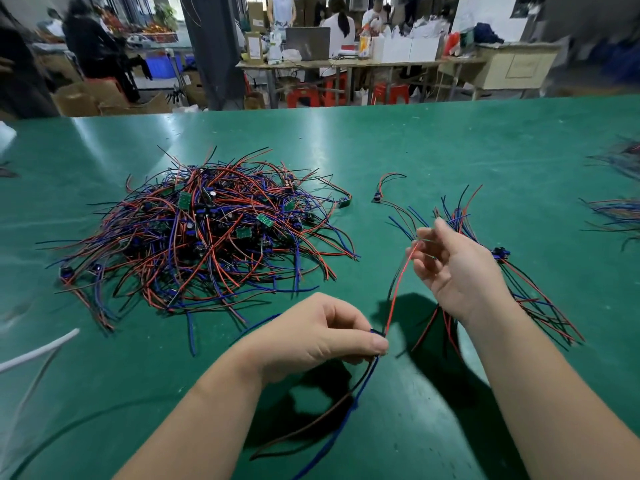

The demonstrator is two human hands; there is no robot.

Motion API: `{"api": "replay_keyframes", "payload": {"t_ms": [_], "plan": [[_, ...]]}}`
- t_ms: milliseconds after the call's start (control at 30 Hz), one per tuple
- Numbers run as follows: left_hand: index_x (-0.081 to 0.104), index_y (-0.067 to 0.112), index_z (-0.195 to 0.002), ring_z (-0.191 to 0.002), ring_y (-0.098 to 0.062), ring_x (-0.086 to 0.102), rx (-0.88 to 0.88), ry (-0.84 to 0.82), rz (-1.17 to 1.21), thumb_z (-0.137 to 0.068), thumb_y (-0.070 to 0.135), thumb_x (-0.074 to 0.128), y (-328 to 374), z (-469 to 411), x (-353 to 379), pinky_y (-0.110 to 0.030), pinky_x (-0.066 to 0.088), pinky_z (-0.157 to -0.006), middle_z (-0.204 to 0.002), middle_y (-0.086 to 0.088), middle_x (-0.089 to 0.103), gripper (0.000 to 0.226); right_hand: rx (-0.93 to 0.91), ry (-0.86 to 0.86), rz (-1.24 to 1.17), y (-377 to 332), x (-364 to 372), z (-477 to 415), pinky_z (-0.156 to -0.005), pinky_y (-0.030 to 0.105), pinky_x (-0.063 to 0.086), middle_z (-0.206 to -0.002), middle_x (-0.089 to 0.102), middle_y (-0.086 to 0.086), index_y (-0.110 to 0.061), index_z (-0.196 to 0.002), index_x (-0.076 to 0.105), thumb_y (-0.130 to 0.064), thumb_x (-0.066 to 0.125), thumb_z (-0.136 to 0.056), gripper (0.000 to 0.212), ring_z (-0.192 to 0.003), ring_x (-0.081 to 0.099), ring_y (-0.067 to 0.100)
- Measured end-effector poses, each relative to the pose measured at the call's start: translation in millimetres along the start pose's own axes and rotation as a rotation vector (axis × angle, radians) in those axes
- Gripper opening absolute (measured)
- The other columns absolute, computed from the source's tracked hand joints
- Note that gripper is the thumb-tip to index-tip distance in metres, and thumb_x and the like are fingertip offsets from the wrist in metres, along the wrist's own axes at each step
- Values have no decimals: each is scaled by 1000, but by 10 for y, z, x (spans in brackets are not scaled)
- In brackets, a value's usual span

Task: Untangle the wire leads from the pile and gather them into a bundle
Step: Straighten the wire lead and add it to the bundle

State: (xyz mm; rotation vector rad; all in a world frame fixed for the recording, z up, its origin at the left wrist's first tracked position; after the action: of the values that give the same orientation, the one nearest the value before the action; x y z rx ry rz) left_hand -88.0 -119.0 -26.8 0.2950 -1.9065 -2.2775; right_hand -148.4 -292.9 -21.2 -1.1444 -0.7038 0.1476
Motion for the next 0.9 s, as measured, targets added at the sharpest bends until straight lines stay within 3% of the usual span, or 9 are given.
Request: {"api": "replay_keyframes", "payload": {"t_ms": [67, 167, 267, 333, 567, 667, 733, 800, 900], "plan": [[74, 18, -68, -55, -7, 56, 23, 56, 186, -71, 21, 77, 43, -23, -36, -21, 52, -61, -67, -2, 63, 5, 47, -1, -1, 26, -13, -21, -43, 16, 47, -56, 64, 3, -8, -82, 63, -25, 46, -99, 29, -45, 61, 10], [75, 18, -76, -50, -8, 57, 59, 151, 597, -64, 24, 76, 85, -66, -113, -26, 56, -60, -61, 0, 60, 14, 85, -200, 206, 134, 131, 54, -45, 18, 49, -69, 64, 10, -7, -90, 63, -2, 57, -90, 7, -49, 62, 13], [67, 15, -85, -55, -12, 66, 102, 201, 784, -65, 26, 70, 88, -56, -185, -27, 58, -61, -70, -7, 70, 23, 71, -475, 370, 275, 370, 243, -51, 16, 48, -77, 66, 10, -8, -89, 67, 2, 70, -71, 21, -56, 62, 12], [62, 12, -89, -57, -12, 68, 110, 239, 813, -65, 26, 70, 80, -50, -208, -26, 58, -60, -75, -8, 73, 28, 70, -592, 314, 320, 497, 351, -54, 16, 48, -77, 68, 7, -12, -86, 70, -1, 75, -62, 27, -61, 62, 11], [70, 27, -60, -48, -4, 57, 149, 431, 667, -53, 42, 74, 76, -36, -249, -18, 49, -48, -74, 0, 73, 17, 48, -533, 25, 340, 605, 422, -54, 14, 46, -64, 67, 0, -19, -66, 75, -13, 70, -60, 10, -54, 59, 7], [65, 25, -66, -49, -5, 57, 213, 447, 574, -53, 40, 78, 93, -24, -233, -18, 48, -48, -82, -4, 72, 24, 117, -453, -30, 373, 564, 382, -51, 12, 41, -62, 65, 0, -19, -63, 75, -17, 70, -60, 6, -53, 59, 6], [62, 25, -71, -55, -6, 60, 272, 422, 424, -56, 26, 87, 128, -17, -216, -18, 49, -51, -82, -4, 70, 29, 124, -454, -112, 358, 572, 363, -52, 15, 49, -61, 64, 0, -15, -63, 75, -17, 68, -61, 7, -53, 59, 7], [65, 24, -77, -63, -6, 62, 353, 370, 228, -65, 12, 82, 198, -6, -167, -18, 49, -57, -82, 0, 71, 25, 106, -467, -162, 304, 583, 361, -55, 22, 54, -61, 64, 0, -14, -63, 74, -16, 65, -65, 9, -53, 59, 8], [71, 22, -79, -65, -8, 63, 379, 376, 106, -70, 13, 78, 228, -12, -143, -20, 50, -60, -83, -3, 74, 14, 106, -477, -171, 226, 555, 344, -51, 20, 51, -61, 62, 0, -13, -63, 73, -13, 64, -68, 10, -51, 57, 7]]}}
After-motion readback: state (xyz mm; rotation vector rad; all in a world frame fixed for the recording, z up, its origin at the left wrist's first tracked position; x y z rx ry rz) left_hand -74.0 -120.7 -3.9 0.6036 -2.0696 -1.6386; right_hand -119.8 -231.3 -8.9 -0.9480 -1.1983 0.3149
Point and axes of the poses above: each hand's wrist, its own z-axis away from the middle knuckle, its own x-axis out of the palm, y = z × x, the point moved 7 cm from there along -z, towards the middle knuckle
